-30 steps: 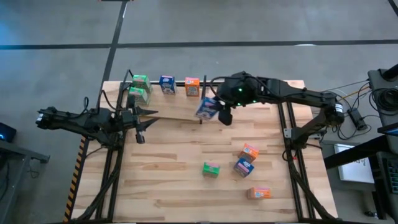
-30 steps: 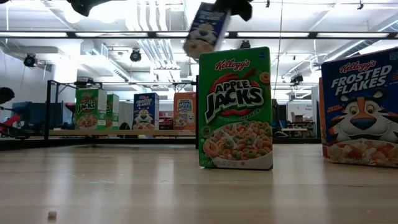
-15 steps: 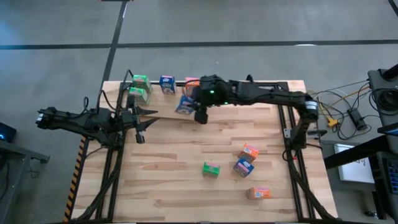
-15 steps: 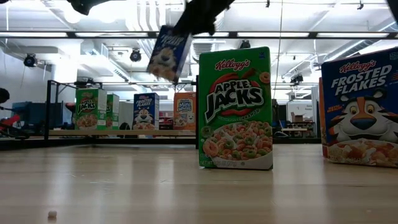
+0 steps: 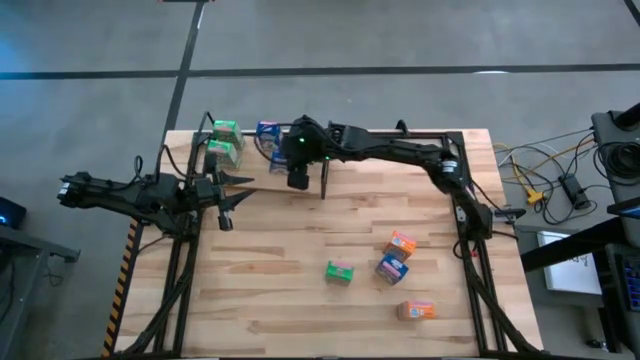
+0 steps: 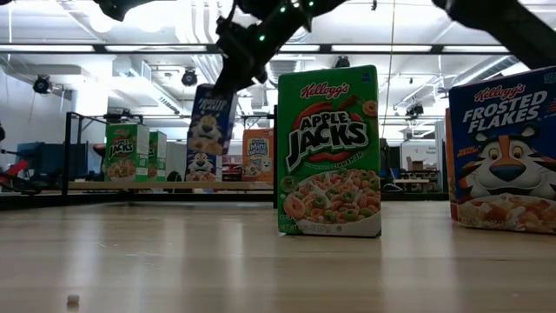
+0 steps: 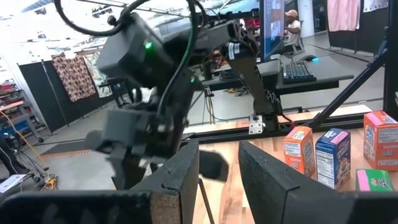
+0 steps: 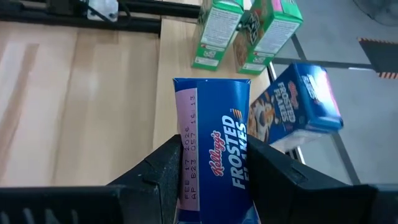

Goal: Stack cereal on shelf
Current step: Put the top blue cereal box on the shelf aligned with the blue cereal box

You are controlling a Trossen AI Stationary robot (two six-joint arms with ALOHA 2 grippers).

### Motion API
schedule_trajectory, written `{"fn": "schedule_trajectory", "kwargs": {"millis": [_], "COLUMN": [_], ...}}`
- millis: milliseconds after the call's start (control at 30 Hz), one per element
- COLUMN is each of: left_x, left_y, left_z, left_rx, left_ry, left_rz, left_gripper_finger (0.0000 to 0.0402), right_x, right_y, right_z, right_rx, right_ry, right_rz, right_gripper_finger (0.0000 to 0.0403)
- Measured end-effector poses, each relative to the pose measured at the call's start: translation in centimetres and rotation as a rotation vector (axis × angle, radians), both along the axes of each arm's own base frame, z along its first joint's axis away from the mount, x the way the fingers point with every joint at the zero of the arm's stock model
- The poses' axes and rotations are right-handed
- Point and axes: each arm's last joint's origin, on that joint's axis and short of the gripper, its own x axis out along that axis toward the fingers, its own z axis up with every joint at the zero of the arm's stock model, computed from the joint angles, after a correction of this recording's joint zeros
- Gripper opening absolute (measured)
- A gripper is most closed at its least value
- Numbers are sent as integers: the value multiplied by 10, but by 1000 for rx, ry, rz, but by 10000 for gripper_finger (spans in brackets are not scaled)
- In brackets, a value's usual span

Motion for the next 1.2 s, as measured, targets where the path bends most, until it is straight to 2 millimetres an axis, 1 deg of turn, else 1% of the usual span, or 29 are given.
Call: {"fn": "schedule_trajectory", "kwargs": {"millis": [133, 300, 633, 700, 1000, 1200], "left_x": [0, 0, 0, 0, 0, 0], "left_y": [0, 0, 0, 0, 0, 0], "left_z": [0, 0, 0, 0, 0, 0], "left_rx": [-4, -4, 3, 3, 3, 3], "left_ry": [-1, 0, 2, 2, 1, 1], "left_rz": [-1, -1, -1, -1, -1, -1], "left_gripper_finger": [97, 97, 97, 97, 97, 97], "right_x": [10, 13, 20, 22, 25, 24], "right_y": [-10, -19, -24, -25, -25, -25], "right_z": [-11, -20, -38, -42, -41, -39], "right_rx": [-19, -26, -4, 3, 3, -3], "right_ry": [12, 25, 39, 36, 3, 3], "right_rz": [2, -5, 34, 36, 37, 31], "right_gripper_finger": [148, 148, 151, 159, 215, 233]}}
